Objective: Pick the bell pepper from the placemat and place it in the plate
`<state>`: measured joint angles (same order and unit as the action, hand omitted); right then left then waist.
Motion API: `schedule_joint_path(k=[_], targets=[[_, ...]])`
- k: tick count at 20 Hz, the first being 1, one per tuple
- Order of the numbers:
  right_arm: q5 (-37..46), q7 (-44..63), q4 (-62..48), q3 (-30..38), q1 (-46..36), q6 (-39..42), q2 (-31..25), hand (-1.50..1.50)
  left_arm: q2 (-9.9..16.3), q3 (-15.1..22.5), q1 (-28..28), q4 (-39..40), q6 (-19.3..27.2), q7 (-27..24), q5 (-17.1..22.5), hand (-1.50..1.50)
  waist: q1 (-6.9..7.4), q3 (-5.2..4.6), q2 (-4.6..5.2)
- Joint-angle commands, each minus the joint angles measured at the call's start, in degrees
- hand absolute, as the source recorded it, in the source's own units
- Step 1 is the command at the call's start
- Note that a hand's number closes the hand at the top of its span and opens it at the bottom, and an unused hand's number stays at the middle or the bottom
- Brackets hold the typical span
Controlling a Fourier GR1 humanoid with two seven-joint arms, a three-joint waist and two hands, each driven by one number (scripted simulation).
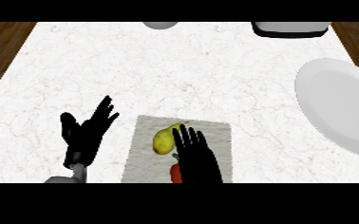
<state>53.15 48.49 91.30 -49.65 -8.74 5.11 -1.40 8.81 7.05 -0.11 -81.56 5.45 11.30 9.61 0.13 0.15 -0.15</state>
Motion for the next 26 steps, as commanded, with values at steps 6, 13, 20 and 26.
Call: schedule_joint_path(k=[6, 13, 20, 26], targets=[[4.5, -6.6, -5.8, -1.7, -0.5, 1.0, -0.4, 1.50, -0.4, -0.3, 1.2, -1.1, -1.1, 1.3, -1.2, 0.00, -0.01, -0.14, 0.11], [8.5, -9.0, -4.1, 3.2, -4.0, 1.0, 0.0, 1.50, -0.6, -1.5, 1.4, -3.9, -1.5, 4.6, -1.1, 0.00, -0.05, -0.14, 0.11], [11.8, 8.8, -5.7, 15.7, -5.3, -14.2, 1.4, 1.50, -1.8, -1.0, 2.3, -2.4, -0.4, 1.1, -2.2, 0.00, -0.33, -0.12, 0.16], [26.3, 9.3, -0.9, 17.8, -6.2, -26.9, 0.0, 1.50, 0.1, -3.2, 0.7, 0.3, -2.9, 0.8, -0.7, 0.00, -1.06, -0.17, -0.01]])
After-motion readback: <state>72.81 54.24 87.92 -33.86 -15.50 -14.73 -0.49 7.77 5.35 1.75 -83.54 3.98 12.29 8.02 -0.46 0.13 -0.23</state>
